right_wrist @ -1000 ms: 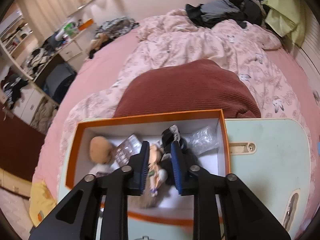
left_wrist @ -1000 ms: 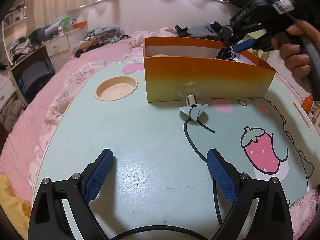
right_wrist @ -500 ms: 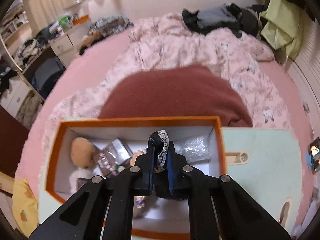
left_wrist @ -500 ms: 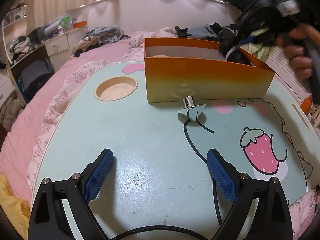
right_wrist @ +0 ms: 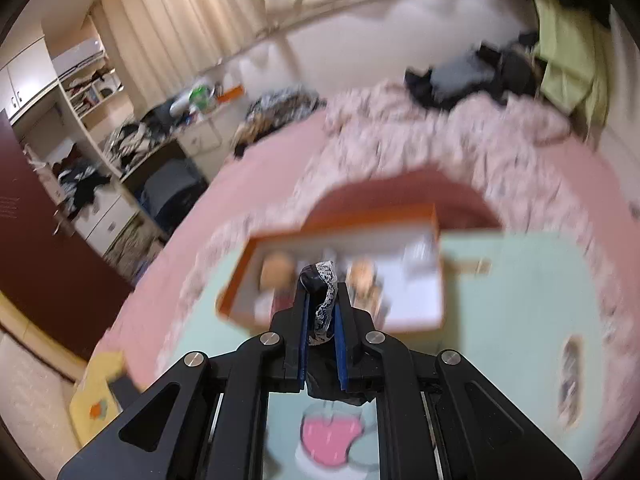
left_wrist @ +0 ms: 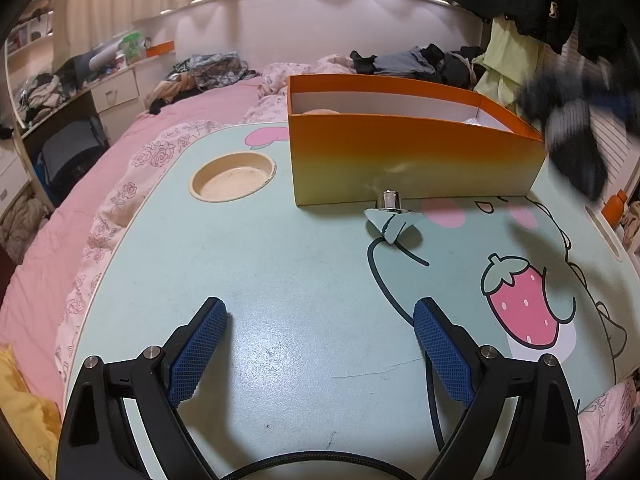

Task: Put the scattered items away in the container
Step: 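Set the black lace cloth on the table with the right gripper while the left reaches into the box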

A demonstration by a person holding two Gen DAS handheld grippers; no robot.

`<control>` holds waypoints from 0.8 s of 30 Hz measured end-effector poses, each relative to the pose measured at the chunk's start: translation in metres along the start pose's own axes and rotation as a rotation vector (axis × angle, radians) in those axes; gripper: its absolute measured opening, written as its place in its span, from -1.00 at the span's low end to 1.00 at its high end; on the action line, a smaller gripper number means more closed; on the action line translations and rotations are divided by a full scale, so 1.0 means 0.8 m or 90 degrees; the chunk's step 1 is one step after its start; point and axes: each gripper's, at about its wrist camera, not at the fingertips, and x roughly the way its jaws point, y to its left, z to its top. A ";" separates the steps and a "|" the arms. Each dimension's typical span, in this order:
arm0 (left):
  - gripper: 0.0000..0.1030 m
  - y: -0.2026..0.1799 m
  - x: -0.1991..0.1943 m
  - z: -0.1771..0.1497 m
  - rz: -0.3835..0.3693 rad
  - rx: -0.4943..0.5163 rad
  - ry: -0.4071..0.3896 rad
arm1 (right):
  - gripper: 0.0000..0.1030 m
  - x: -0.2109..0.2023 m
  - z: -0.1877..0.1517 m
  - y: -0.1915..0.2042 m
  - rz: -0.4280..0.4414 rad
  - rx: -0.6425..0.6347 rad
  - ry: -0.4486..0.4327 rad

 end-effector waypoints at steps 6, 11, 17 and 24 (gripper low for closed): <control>0.83 0.001 0.002 0.001 0.000 0.000 0.001 | -0.77 0.055 -0.061 -0.020 0.026 0.049 0.069; 0.83 0.001 0.002 0.001 0.000 0.000 0.001 | -0.56 0.075 -0.085 -0.028 -0.026 0.042 0.030; 0.84 0.001 0.001 0.001 0.000 0.000 0.001 | -0.29 0.067 -0.088 -0.032 -0.025 0.054 0.005; 0.84 0.004 -0.003 0.007 -0.033 0.005 0.003 | -0.14 0.024 -0.088 -0.022 -0.017 0.057 -0.088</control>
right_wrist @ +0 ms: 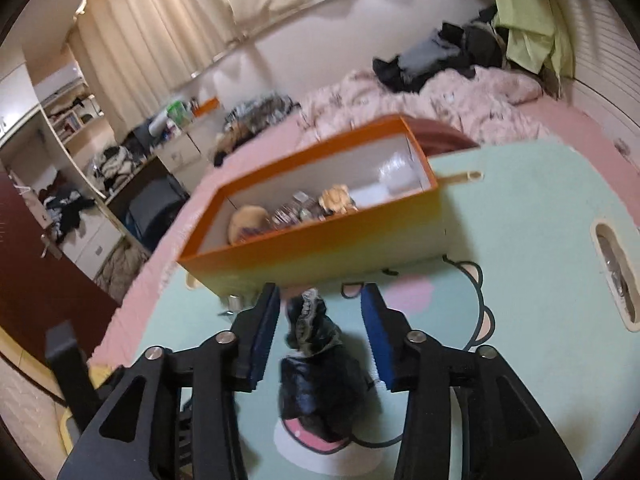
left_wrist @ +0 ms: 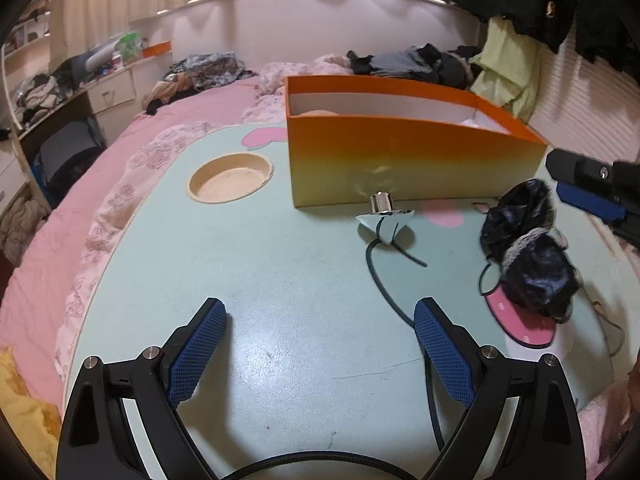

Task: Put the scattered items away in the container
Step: 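Set the black lace cloth on the table with the right gripper while the left reaches into the box, then grasp the beaded string inside the box with the left gripper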

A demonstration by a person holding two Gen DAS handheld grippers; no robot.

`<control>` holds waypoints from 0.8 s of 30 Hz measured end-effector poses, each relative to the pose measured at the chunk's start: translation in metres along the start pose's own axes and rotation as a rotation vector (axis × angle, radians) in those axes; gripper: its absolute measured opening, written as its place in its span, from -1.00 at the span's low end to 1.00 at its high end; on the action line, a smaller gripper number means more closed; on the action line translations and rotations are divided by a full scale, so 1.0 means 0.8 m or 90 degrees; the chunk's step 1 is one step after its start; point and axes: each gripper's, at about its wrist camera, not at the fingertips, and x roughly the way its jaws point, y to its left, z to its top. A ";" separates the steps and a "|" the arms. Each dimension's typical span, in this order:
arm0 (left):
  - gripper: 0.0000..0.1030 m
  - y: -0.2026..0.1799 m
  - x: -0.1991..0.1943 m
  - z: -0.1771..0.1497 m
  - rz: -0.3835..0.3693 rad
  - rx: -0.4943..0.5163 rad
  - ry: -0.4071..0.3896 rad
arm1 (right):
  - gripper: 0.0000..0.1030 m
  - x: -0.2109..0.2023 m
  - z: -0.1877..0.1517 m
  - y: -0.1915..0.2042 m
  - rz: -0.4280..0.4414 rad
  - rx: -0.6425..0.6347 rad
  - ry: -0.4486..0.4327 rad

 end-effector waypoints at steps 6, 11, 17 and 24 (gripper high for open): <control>0.84 0.008 -0.046 0.066 -0.112 -0.013 -0.016 | -0.14 -0.011 0.000 0.006 0.011 -0.009 -0.002; 0.52 0.000 -0.033 0.167 -0.137 -0.023 0.062 | -0.14 -0.019 0.008 0.006 0.024 0.001 -0.016; 0.05 -0.022 0.054 0.210 -0.111 -0.014 0.225 | -0.14 -0.020 0.010 -0.011 0.032 0.031 -0.016; 0.01 -0.031 0.094 0.197 -0.103 -0.019 0.314 | -0.14 -0.019 0.009 -0.023 0.045 0.052 -0.014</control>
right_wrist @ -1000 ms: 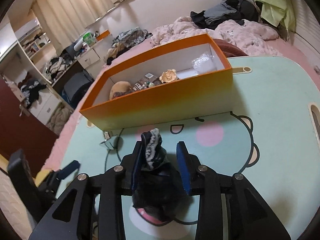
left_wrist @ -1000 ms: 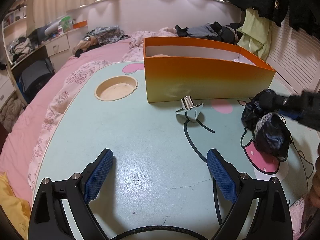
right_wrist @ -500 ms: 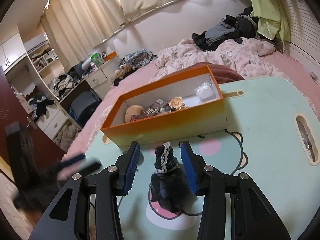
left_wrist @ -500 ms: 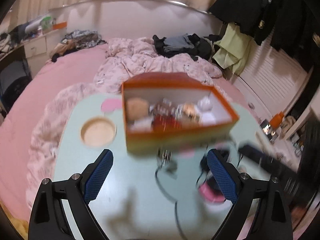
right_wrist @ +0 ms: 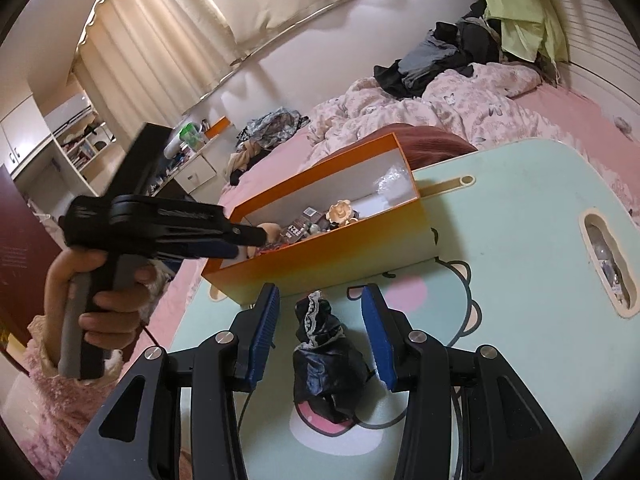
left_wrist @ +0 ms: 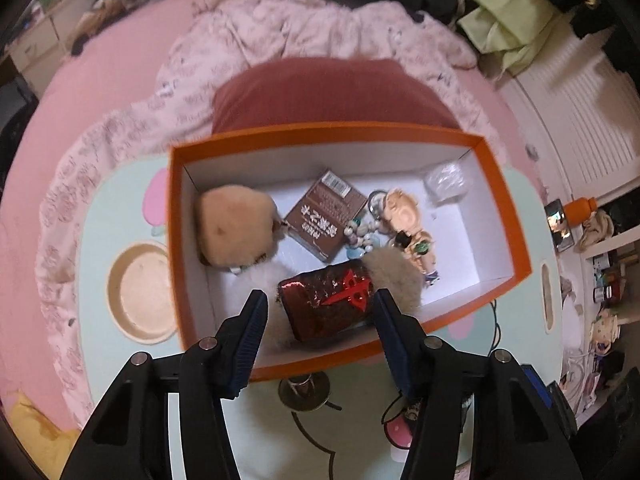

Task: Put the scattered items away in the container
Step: 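Grasp the beaded string inside the box with the left gripper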

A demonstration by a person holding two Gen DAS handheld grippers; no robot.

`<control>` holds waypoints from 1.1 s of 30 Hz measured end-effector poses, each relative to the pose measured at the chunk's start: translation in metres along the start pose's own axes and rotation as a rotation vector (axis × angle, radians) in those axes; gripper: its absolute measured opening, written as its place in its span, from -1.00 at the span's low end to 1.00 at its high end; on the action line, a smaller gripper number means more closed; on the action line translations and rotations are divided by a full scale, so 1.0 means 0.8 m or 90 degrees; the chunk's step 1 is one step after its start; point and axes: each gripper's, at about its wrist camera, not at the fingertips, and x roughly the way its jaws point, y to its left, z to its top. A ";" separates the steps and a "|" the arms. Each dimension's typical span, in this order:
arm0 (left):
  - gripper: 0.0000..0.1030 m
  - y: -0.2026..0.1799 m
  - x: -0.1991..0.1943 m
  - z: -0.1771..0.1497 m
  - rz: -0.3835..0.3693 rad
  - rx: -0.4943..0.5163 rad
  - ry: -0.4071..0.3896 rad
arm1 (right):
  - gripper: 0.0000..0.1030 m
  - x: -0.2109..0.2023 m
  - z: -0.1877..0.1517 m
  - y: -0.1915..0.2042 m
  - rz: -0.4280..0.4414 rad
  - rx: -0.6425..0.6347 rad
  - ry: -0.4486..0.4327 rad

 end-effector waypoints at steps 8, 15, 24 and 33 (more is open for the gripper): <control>-0.02 0.001 0.019 0.008 0.011 -0.018 0.032 | -0.14 0.009 -0.008 0.003 0.004 -0.004 0.014; -0.20 -0.002 0.011 0.012 -0.062 -0.021 0.044 | -0.14 0.011 -0.012 0.000 0.007 0.004 0.024; -0.20 -0.042 0.011 0.016 -0.072 0.015 0.034 | -0.14 0.012 -0.013 -0.001 0.007 0.012 0.028; -0.99 -0.046 0.037 0.026 -0.118 0.004 0.032 | -0.14 0.010 -0.015 -0.001 0.006 0.015 0.031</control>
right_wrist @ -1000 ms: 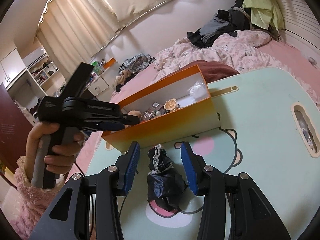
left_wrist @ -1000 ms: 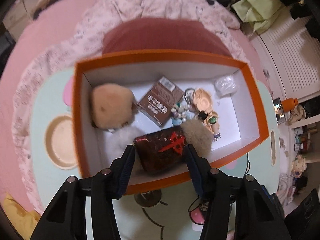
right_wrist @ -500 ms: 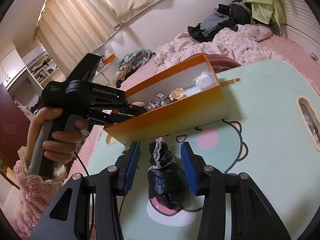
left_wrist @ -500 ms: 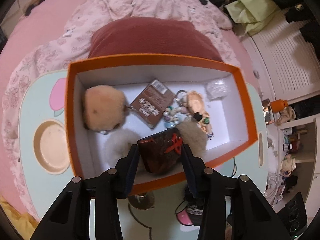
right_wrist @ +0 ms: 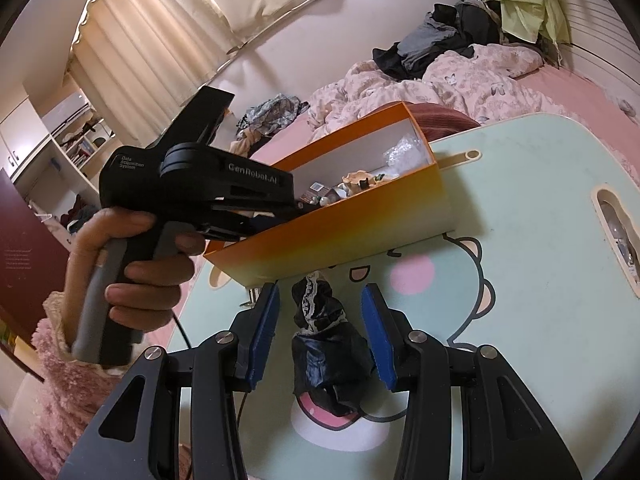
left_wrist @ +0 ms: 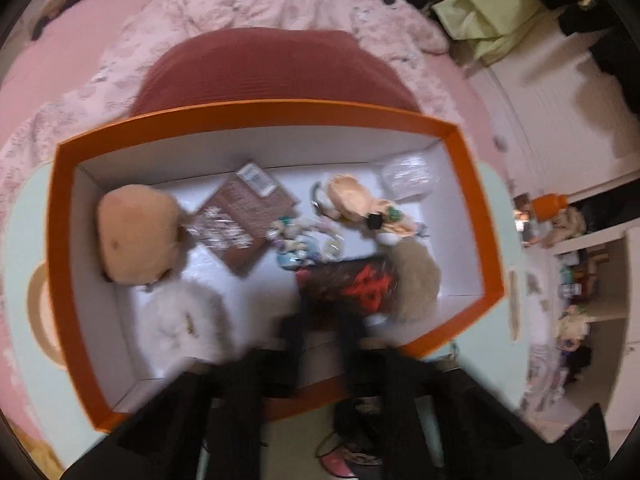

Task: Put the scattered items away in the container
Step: 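Grasp the beaded string inside the box with the left gripper, then lift the beaded string out and lay it on the table, left gripper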

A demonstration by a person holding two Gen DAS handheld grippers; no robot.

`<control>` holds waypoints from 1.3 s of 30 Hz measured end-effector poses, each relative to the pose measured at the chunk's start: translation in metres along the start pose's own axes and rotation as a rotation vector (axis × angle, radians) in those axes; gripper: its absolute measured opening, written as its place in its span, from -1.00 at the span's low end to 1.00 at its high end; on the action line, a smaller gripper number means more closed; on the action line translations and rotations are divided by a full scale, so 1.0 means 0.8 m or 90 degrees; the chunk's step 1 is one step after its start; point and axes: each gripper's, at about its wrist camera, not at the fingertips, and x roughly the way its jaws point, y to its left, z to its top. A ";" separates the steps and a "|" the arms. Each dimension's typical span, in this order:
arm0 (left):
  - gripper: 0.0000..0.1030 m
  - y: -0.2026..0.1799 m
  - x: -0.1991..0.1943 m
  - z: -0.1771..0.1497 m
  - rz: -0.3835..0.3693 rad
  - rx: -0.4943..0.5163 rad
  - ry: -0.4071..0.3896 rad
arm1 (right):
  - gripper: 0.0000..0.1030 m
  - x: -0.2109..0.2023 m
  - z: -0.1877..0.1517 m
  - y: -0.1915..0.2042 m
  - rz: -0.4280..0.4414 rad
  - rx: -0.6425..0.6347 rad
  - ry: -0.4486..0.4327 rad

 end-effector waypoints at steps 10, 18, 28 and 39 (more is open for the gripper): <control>-0.40 0.004 -0.027 0.018 0.024 -0.011 -0.044 | -0.14 0.002 0.002 -0.005 -0.001 0.009 0.003; -0.57 -0.004 0.003 0.029 0.062 -0.004 -0.023 | -0.14 0.004 0.001 -0.006 0.001 0.012 0.007; -0.55 -0.006 0.035 0.036 0.082 -0.005 -0.012 | -0.14 0.002 0.001 -0.010 0.002 0.017 0.008; -0.75 0.000 -0.031 0.012 0.020 0.007 -0.115 | -0.14 0.004 -0.002 -0.009 0.000 0.016 0.012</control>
